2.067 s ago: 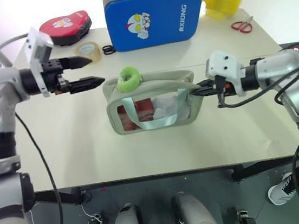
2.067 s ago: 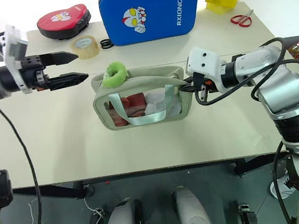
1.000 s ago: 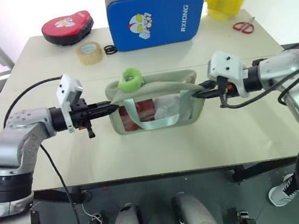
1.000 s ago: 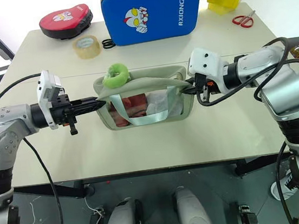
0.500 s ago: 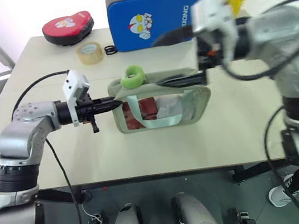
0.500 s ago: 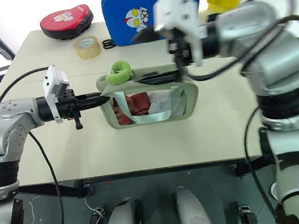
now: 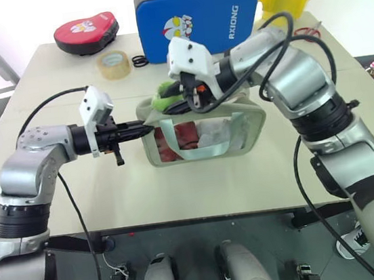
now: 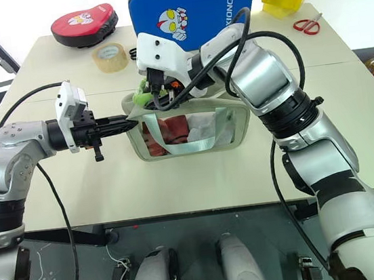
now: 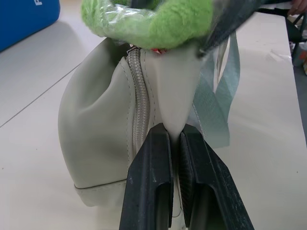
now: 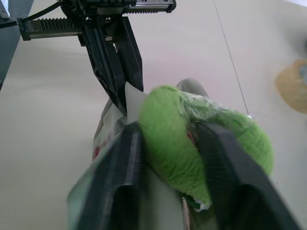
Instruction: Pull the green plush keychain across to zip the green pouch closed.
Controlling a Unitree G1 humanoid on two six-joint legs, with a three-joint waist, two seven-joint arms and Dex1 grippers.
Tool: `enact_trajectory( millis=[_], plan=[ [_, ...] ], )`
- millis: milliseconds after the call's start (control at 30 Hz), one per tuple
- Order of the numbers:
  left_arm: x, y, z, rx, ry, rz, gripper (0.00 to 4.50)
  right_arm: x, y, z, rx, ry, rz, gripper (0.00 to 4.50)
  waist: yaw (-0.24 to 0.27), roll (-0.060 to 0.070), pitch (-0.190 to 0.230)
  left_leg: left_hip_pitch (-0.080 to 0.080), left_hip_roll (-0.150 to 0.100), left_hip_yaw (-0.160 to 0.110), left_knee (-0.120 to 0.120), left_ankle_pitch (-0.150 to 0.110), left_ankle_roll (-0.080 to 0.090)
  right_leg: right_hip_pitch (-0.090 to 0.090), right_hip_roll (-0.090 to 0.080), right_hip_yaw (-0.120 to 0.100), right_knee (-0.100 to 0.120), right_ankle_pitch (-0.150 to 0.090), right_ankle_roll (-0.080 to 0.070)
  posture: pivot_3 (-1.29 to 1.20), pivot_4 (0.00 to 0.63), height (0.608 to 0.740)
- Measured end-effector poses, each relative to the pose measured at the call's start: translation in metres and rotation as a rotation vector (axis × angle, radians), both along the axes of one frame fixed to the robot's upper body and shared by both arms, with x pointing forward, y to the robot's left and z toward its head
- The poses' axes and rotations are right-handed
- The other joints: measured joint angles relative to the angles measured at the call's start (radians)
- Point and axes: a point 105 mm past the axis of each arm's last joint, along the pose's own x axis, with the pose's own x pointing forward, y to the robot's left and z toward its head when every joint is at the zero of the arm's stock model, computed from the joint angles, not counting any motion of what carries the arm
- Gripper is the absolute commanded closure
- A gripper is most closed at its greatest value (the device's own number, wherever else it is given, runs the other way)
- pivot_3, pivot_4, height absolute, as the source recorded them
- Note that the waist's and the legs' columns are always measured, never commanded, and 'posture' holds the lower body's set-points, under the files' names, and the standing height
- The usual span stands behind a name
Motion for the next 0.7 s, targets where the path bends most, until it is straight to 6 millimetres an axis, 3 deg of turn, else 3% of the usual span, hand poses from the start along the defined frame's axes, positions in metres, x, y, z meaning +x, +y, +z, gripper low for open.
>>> enact_trajectory(
  millis=[200, 333, 433, 500, 600, 667, 700],
  plan=[
    [0.0, 0.0, 0.0, 0.001, -0.001, 0.001, 4.5, -0.002, -0.006, 0.004, 0.04, 0.069, -0.038, 4.43, 0.001, 0.0, 0.0, 0.0, 0.0, 0.0, 0.0, 0.0, 0.0, 0.0, 0.0, 0.0, 0.0, 0.0, 0.0, 0.0, 0.15, 0.737],
    [0.0, 0.0, 0.0, 0.0, -0.001, 0.001, 4.5, 0.006, -0.031, 0.019, 0.137, 0.128, -0.151, 4.43, 0.003, 0.0, 0.0, 0.0, 0.0, 0.0, 0.0, 0.0, 0.0, 0.0, 0.0, 0.0, 0.0, 0.0, 0.0, 0.0, 0.15, 0.737],
    [0.0, -0.001, 0.0, -0.003, -0.003, -0.002, 4.5, 0.016, -0.073, 0.032, 0.213, 0.139, -0.296, 4.43, 0.008, 0.0, 0.0, 0.0, 0.0, 0.0, 0.0, 0.0, 0.0, 0.0, 0.0, 0.0, -0.001, 0.0, 0.0, 0.0, 0.15, 0.737],
    [-0.001, -0.002, -0.002, -0.006, -0.003, 0.0, 4.5, 0.022, -0.112, 0.028, 0.21, 0.124, -0.428, 4.43, 0.014, 0.0, 0.0, 0.0, -0.001, 0.0, -0.001, 0.0, 0.0, 0.001, 0.0, 0.0, -0.002, 0.0, 0.0, 0.0, 0.15, 0.737],
    [-0.001, 0.001, -0.005, -0.013, 0.005, 0.018, 4.5, 0.029, -0.199, 0.005, 0.133, 0.082, -0.741, 4.43, 0.027, 0.0, 0.0, 0.0, -0.001, 0.001, -0.001, 0.0, 0.001, 0.0, 0.0, 0.001, -0.003, 0.0, 0.0, 0.0, 0.15, 0.737],
    [-0.001, 0.003, -0.004, -0.014, 0.005, 0.029, 4.5, 0.025, -0.234, -0.013, 0.08, 0.095, -0.863, 4.43, 0.021, 0.0, 0.0, 0.001, -0.001, 0.002, -0.001, 0.0, 0.001, 0.0, 0.001, 0.003, -0.002, 0.0, 0.0, 0.0, 0.15, 0.737],
    [-0.001, 0.003, -0.004, -0.015, 0.004, 0.032, 4.5, 0.023, -0.242, -0.019, 0.075, 0.109, -0.887, 4.43, 0.015, 0.001, 0.0, 0.002, 0.0, 0.003, -0.001, 0.0, 0.001, 0.0, 0.001, 0.004, -0.002, 0.0, 0.0, 0.0, 0.15, 0.737]
  ],
)
